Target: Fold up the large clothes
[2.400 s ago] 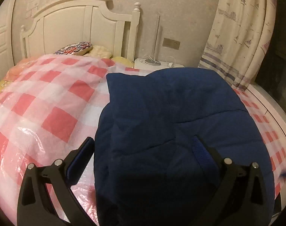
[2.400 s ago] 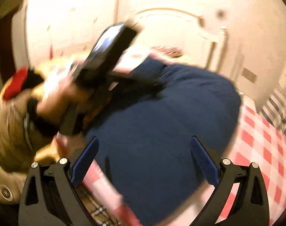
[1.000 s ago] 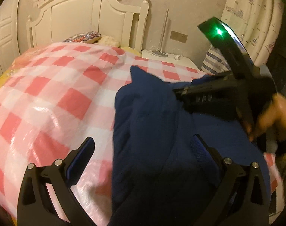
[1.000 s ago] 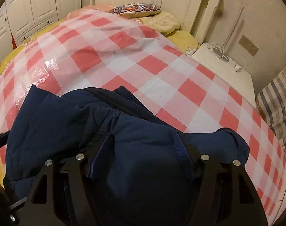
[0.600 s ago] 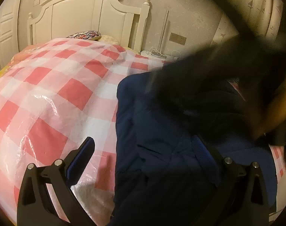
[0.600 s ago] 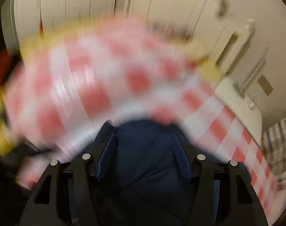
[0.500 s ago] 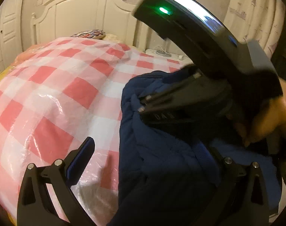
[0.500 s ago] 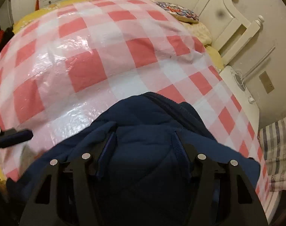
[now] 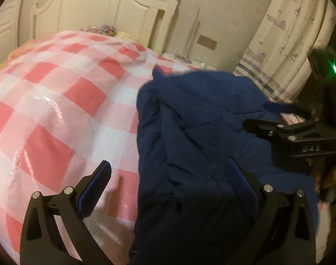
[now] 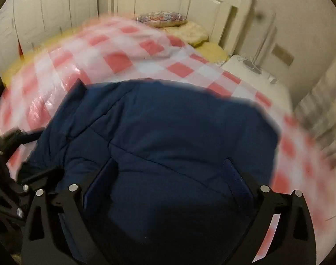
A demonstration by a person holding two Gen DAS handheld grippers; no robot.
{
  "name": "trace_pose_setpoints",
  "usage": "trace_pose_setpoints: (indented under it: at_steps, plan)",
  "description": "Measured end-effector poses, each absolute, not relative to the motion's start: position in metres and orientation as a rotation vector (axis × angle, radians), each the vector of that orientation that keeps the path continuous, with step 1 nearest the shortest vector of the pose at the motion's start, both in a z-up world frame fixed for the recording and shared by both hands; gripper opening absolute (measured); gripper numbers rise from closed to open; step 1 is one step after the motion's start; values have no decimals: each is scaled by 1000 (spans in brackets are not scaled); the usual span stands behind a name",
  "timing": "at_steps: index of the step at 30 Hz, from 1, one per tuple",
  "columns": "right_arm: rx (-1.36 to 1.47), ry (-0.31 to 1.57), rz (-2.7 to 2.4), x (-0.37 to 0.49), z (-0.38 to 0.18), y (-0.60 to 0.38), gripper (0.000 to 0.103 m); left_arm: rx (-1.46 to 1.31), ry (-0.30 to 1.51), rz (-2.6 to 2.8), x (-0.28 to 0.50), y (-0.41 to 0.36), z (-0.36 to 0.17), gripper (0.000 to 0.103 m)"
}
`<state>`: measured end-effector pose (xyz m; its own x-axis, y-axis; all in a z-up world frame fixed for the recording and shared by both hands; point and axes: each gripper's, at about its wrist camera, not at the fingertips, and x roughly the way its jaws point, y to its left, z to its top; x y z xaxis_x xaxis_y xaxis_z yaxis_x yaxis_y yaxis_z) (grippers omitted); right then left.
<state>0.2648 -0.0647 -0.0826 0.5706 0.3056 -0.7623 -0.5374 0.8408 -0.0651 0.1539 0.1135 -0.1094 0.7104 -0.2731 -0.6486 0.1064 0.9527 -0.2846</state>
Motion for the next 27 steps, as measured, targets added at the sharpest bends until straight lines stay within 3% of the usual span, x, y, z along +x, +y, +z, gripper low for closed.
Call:
trace_pose_setpoints:
  at_steps: [6, 11, 15, 22, 25, 27]
  plan:
    - [-31, 836, 586, 231, -63, -135, 96, -366, 887, -374, 166, 138, -112, 101]
    - [352, 1039, 717, 221, -122, -199, 97, -523, 997, -532, 186, 153, -131, 101]
    - [563, 1063, 823, 214, -155, -214, 97, -586, 1038, -666, 186, 145, -138, 101]
    - [445, 1030, 854, 201, -139, -186, 99, -574, 1043, -736, 183, 128, -138, 101]
    - [359, 909, 839, 185, -125, -182, 86, -528, 988, -692, 177, 115, -128, 94]
    - [317, 829, 808, 177, -115, -187, 81, -500, 939, -683, 173, 107, -118, 82]
